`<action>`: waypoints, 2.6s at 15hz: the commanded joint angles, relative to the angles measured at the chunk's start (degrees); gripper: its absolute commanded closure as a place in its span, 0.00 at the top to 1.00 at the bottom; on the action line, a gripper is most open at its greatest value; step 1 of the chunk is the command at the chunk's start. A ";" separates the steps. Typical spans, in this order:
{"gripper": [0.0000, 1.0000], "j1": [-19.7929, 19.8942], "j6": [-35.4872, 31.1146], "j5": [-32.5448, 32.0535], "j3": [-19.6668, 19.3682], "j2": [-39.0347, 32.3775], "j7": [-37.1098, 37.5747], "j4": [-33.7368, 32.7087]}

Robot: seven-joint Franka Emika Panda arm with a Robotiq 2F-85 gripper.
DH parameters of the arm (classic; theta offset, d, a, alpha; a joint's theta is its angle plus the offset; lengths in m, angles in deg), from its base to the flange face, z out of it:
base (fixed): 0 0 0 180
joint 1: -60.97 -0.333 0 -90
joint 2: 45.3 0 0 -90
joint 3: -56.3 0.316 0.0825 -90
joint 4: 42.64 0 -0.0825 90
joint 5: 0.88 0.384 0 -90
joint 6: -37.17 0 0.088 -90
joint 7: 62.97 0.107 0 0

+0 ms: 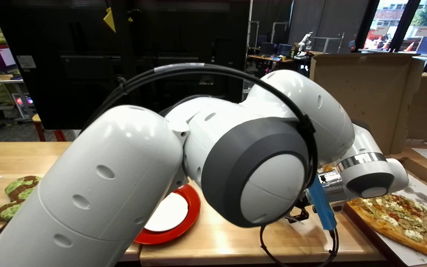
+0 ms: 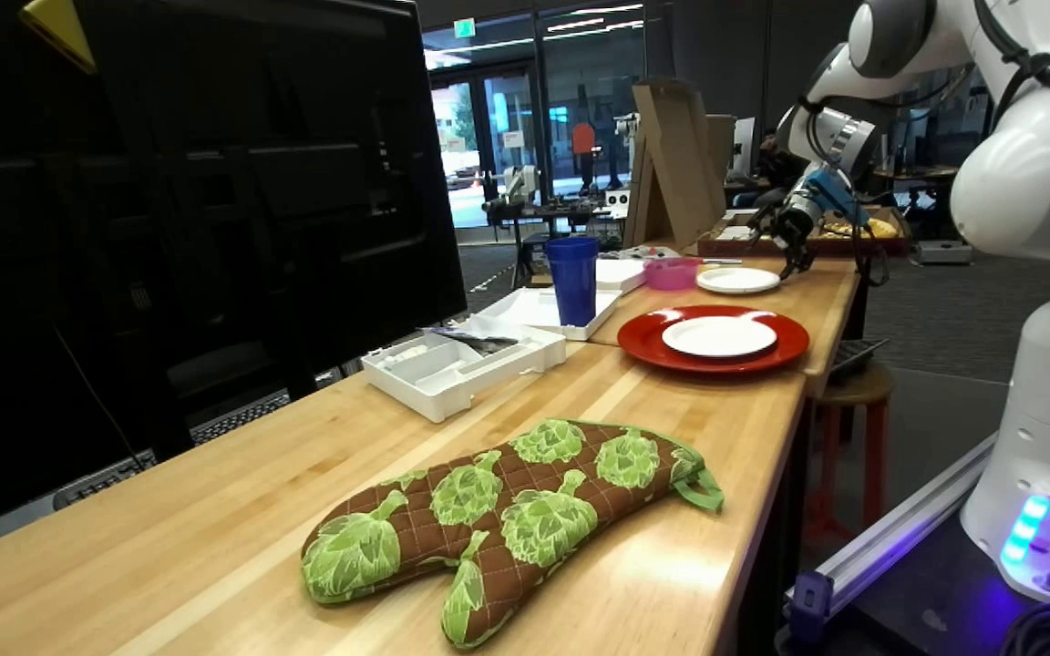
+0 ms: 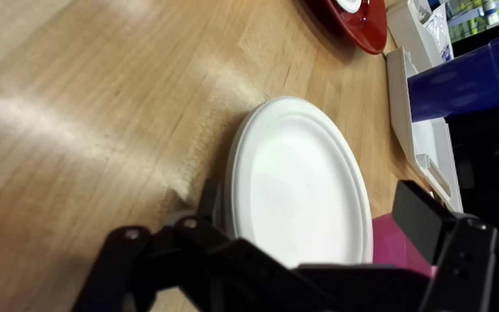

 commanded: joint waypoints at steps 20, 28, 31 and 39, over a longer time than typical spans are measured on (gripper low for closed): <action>0.06 0.25 4.22 1.68 2.43 -3.11 2.74 -5.21; 0.03 0.21 3.84 1.71 2.68 -2.09 1.67 -4.23; 0.03 -0.40 3.01 0.43 2.53 0.61 -1.15 -1.54; 0.03 -2.46 1.43 -2.71 1.68 10.99 -12.84 9.14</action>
